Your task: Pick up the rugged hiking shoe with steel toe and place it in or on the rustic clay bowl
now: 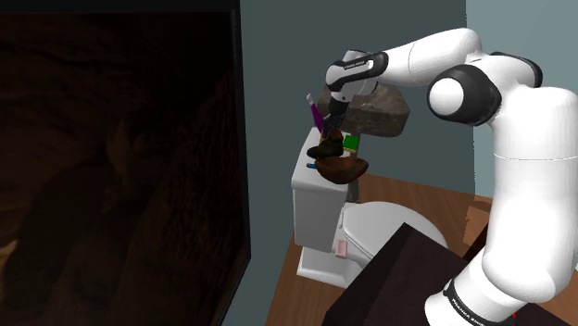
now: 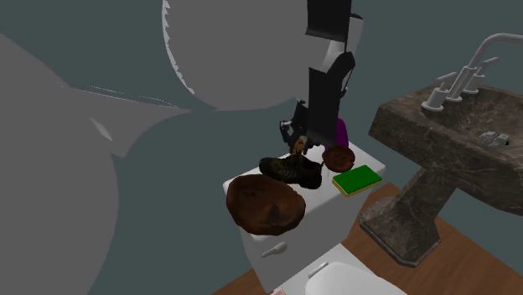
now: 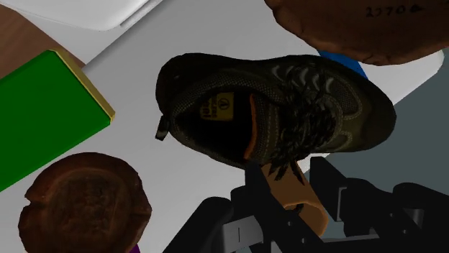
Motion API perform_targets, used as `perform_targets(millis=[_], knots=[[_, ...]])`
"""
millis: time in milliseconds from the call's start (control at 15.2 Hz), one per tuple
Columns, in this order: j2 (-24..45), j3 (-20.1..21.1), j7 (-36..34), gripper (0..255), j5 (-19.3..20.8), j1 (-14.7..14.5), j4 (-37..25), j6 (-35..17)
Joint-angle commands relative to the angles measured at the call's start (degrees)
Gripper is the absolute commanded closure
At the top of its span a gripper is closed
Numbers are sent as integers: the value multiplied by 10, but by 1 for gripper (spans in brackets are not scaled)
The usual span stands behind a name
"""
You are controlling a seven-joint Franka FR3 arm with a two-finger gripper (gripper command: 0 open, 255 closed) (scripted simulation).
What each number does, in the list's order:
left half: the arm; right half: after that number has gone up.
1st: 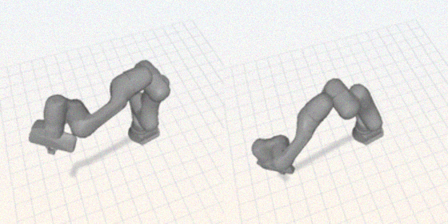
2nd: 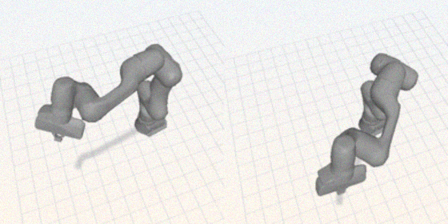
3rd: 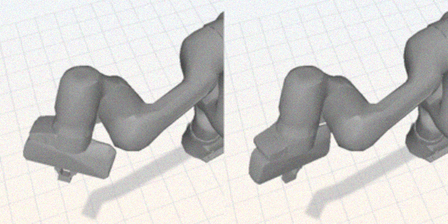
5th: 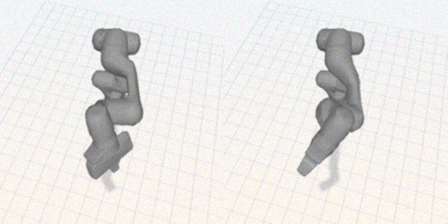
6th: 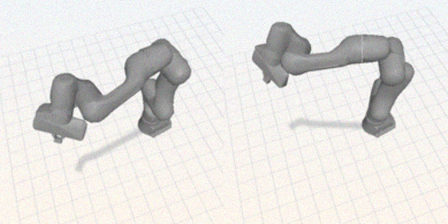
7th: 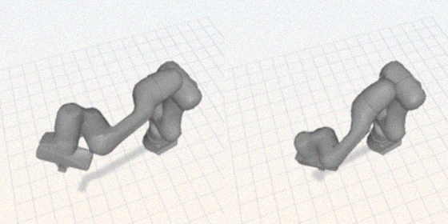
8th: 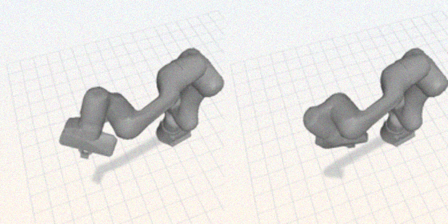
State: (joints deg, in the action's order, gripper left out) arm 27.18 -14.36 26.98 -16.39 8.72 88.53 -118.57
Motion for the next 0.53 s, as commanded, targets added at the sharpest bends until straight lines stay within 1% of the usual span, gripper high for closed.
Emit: perform_targets(millis=[0,462], knots=[[-4,-1,-3,255,2,0,-10,13],[-17,-4,-13,255,10,1,-45,60]])
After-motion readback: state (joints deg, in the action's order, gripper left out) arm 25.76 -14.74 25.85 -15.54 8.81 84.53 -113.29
